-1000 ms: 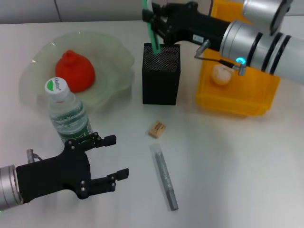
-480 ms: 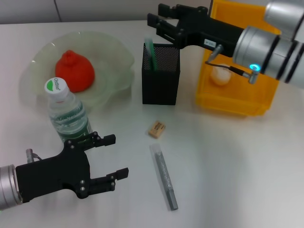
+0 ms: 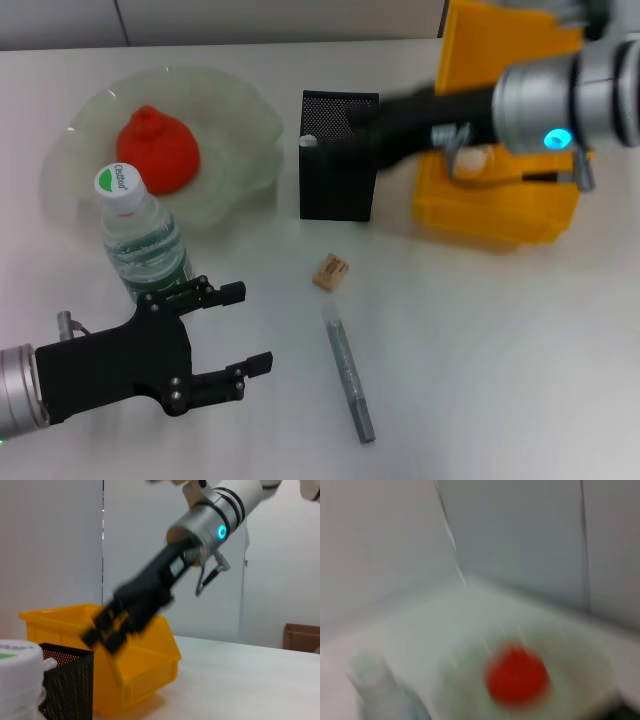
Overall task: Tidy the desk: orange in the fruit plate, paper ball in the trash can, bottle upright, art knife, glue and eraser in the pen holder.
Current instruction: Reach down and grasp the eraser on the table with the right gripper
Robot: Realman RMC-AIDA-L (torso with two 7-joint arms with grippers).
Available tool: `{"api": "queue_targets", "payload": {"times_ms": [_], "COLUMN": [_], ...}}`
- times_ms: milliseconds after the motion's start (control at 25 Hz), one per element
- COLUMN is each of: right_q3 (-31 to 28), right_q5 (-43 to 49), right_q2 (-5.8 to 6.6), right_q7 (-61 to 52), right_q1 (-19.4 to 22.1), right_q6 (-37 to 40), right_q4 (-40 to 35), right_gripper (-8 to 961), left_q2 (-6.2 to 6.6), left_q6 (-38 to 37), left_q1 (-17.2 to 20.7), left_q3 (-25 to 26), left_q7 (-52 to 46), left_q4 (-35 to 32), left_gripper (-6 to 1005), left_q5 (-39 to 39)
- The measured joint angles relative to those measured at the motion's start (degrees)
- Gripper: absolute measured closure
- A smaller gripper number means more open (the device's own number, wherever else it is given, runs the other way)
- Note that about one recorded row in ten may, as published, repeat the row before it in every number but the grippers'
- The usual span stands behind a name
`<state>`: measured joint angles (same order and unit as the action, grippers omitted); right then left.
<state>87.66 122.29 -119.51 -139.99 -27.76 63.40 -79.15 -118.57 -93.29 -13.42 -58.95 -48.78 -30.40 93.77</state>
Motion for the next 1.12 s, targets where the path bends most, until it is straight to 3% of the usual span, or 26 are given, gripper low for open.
{"api": "queue_targets", "payload": {"times_ms": [80, 200, 280, 520, 1120], "right_q3": [4.38, 6.41, 8.39, 10.54, 16.24], "right_q5": [13.37, 17.37, 17.52, 14.81, 8.37], "right_q2": [0.06, 0.0, -0.13, -0.21, -0.39], "right_q7": [-13.12, -17.07, -18.1, -16.86, -15.03], "right_q1": [-3.89, -6.4, -9.45, -12.96, -18.18], "right_q6": [4.58, 6.26, 6.44, 4.07, -1.39], "right_q4": [0.0, 1.86, 6.06, 12.75, 22.43], "right_gripper": [329, 250, 252, 260, 278], "left_q2": [0.0, 0.0, 0.0, 0.0, 0.08], "left_q6": [0.07, 0.11, 0.11, 0.14, 0.13], "left_q1": [-0.03, -0.03, -0.04, -0.17, -0.21], "left_q3": [-0.08, -0.11, -0.12, -0.07, 0.1], "left_q7": [0.0, 0.0, 0.0, 0.0, 0.0], "left_q4": [0.11, 0.17, 0.27, 0.61, 0.61], "left_gripper": [216, 216, 216, 216, 216], "left_q5": [0.01, 0.01, 0.01, 0.01, 0.01]}}
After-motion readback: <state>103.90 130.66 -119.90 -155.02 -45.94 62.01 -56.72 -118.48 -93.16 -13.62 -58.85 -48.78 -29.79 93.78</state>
